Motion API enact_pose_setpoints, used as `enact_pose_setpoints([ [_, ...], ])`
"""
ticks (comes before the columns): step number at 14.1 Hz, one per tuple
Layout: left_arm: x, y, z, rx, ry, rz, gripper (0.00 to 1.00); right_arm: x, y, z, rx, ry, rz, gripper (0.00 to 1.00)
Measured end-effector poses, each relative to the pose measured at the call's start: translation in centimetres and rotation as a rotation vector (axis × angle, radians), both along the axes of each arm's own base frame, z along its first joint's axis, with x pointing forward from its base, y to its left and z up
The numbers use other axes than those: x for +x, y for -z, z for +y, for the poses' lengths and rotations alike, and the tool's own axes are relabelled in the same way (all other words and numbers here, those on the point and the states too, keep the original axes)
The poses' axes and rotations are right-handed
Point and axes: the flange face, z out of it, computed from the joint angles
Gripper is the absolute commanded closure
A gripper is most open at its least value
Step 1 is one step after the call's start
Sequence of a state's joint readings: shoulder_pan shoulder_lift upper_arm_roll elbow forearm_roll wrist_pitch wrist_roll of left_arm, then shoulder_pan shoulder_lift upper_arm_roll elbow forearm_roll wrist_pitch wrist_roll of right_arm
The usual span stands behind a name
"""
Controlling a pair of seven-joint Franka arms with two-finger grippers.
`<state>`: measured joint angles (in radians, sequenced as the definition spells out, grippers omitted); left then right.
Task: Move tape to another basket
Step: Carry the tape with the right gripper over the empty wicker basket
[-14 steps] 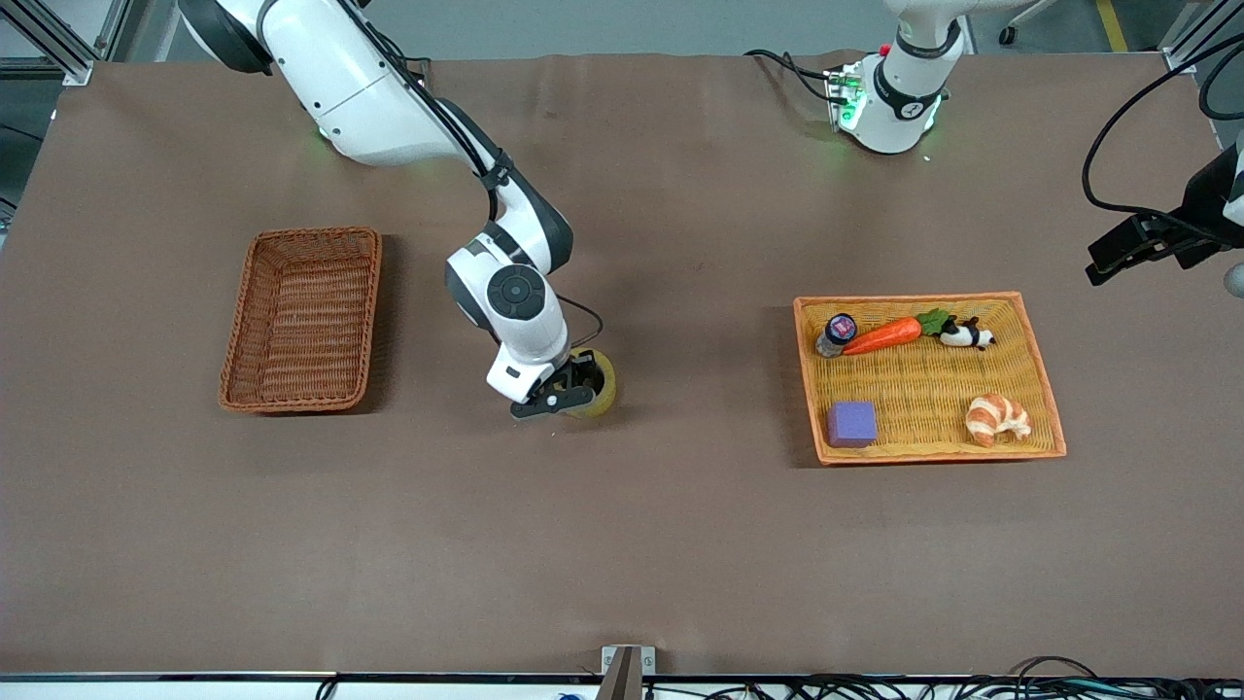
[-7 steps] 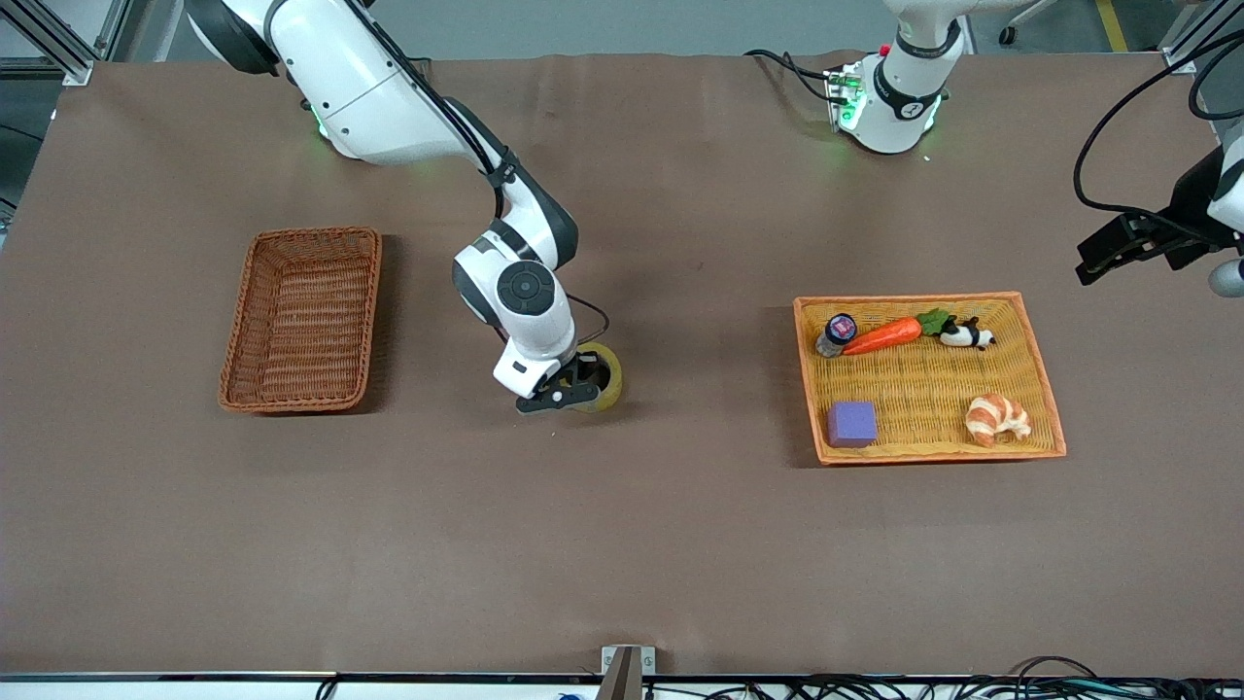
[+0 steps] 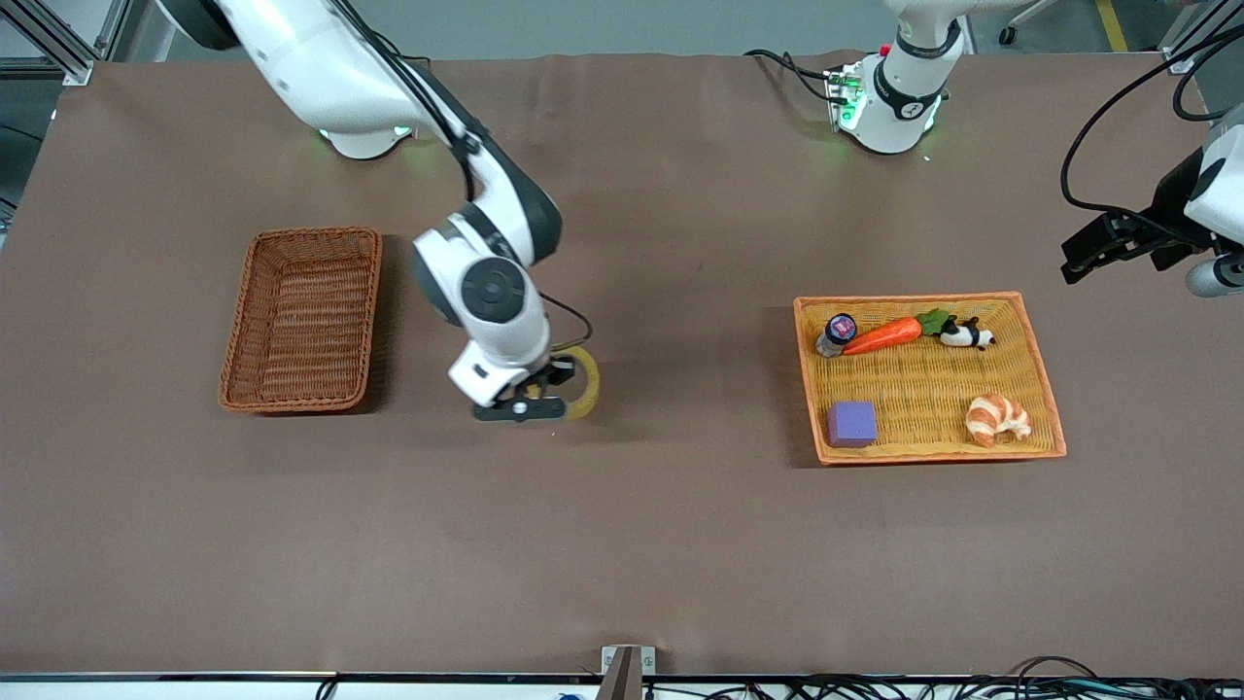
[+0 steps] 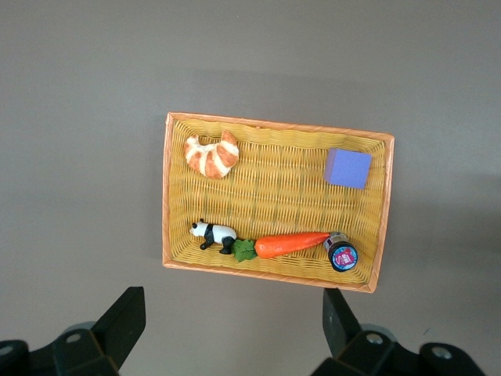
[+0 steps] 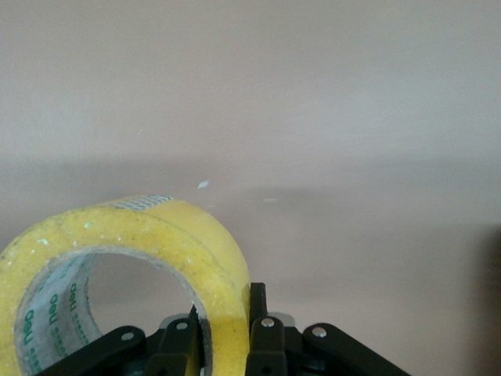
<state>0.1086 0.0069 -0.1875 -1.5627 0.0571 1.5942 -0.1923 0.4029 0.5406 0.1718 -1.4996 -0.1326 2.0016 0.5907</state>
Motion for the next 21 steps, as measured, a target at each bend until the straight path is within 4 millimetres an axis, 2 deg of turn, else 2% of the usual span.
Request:
enact_pose_setpoints([
  [2,0.0,0.0,0.0,0.0,0.0,0.0,0.0,0.9,-6.8,-6.5,-0.042,-0.02,0.012,1.0],
  [3,0.0,0.0,0.0,0.0,0.0,0.0,0.0,1.3,-9.0,-10.2,-0.062,-0.044,0.02,1.0],
  [5,0.0,0.0,0.0,0.0,-0.001,0.0,0.0,2.1,-10.9,-18.0,-0.053,-0.095,0.052,1.0],
  [7,0.0,0.1,0.1,0.0,-0.002,0.0,0.0,2.1,-10.4,-26.3,-0.045,-0.157,0.097,1.0],
  [9,0.0,0.1,0.1,0.0,-0.002,-0.001,0.0,0.8,-9.0,-33.3,-0.033,-0.179,0.142,1.0],
  [12,0.0,0.1,0.1,0.0,-0.002,-0.001,0.0,-2.6,-5.0,-40.3,-0.007,-0.211,0.146,1.0],
  [14,0.0,0.1,0.1,0.0,-0.002,-0.001,0.0,-5.6,-0.7,-42.8,0.009,-0.215,0.134,1.0],
  [17,0.0,0.1,0.1,0.0,-0.002,-0.002,0.0,-9.9,5.8,-42.4,0.015,-0.227,0.109,1.0],
  [19,0.1,0.1,0.1,0.0,-0.002,-0.003,0.0,-11.8,8.4,-41.6,0.014,-0.242,0.1,0.99],
  [21,0.1,0.1,0.1,0.0,-0.001,-0.004,0.0,-13.1,10.0,-41.2,0.013,-0.259,0.088,0.99],
])
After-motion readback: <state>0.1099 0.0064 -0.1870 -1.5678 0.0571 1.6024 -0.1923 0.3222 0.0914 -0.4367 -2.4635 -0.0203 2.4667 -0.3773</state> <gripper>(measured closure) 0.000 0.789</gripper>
